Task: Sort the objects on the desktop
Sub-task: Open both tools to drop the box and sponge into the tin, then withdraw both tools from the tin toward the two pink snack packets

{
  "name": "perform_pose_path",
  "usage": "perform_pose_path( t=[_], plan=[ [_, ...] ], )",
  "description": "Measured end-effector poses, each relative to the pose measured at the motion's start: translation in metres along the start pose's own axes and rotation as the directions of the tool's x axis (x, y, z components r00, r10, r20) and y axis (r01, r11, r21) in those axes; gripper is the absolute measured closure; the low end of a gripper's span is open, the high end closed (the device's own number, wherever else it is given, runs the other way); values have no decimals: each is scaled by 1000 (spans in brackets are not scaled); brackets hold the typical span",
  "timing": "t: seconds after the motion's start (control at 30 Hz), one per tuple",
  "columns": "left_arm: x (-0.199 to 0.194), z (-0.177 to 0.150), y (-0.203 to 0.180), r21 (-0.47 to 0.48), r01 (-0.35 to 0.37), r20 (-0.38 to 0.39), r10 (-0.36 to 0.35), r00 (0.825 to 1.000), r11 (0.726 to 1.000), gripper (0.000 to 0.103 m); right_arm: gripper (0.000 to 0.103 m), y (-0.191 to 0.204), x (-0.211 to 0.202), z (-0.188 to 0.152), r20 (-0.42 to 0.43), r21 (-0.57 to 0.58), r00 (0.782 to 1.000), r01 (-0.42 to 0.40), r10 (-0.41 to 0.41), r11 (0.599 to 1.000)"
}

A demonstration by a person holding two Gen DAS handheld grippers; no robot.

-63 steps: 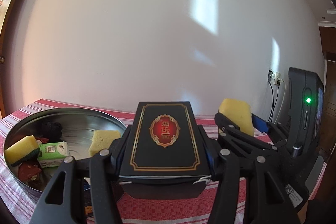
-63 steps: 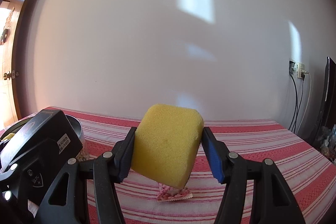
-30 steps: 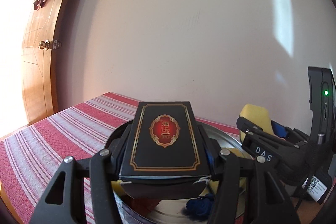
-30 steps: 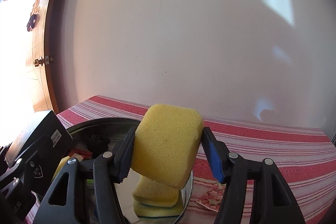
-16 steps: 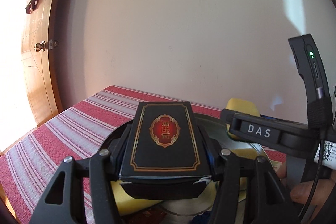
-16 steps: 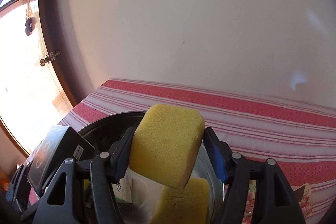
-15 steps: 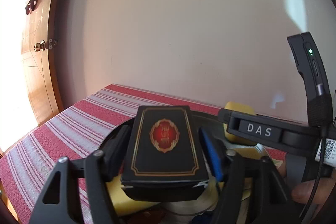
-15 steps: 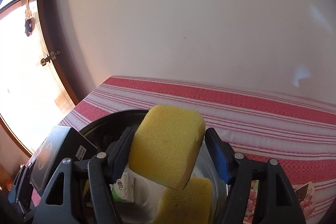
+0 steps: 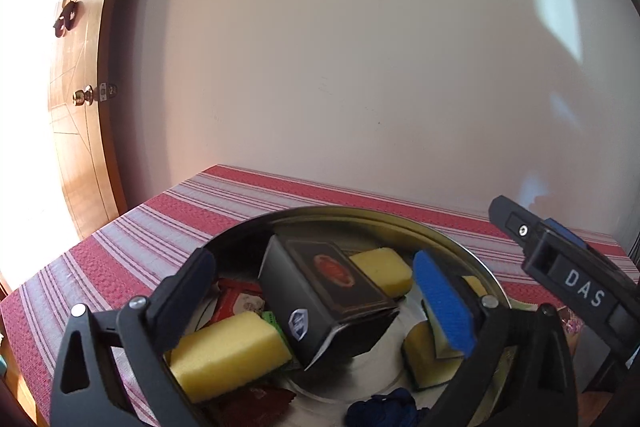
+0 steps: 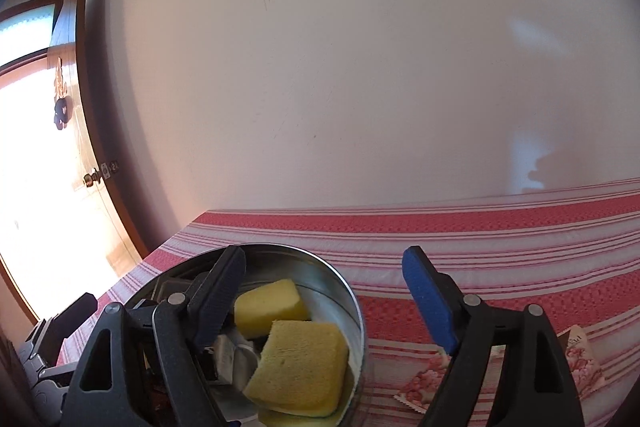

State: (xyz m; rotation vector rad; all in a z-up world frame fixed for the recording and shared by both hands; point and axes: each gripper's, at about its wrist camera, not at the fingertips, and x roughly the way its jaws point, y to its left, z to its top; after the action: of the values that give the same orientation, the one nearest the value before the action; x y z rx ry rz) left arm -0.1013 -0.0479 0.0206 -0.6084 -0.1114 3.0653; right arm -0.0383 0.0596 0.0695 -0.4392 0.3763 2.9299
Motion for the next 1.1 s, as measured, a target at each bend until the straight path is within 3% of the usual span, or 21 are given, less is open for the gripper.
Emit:
perform_pose_path(
  t=[0.13,0.27,0.4,0.63,1.1],
  plan=[
    [-7,-9,-10,27,-35,45,34,998,999,2,15,-8,-16,-8,80,13,996,40,-41,999],
    [-22,-14,-13,6,-60,121,59,991,998,2,15,-19,-23,-11,83,6,993,84,-84,996],
    [-26,-22,-21,36,-56,135,51,990,998,2,15,-21,-22,-13,93,-1,989,119,-118,993],
    [-29,-23,-24,53,-56,133,49,990,997,2,15,-12,-21,-16,116,-65,980,169,-161,984],
    [-34,-28,-33,74,-45,109,37,993,996,1,15,-26,-26,-20,123,-84,965,244,-233,966]
  ],
)
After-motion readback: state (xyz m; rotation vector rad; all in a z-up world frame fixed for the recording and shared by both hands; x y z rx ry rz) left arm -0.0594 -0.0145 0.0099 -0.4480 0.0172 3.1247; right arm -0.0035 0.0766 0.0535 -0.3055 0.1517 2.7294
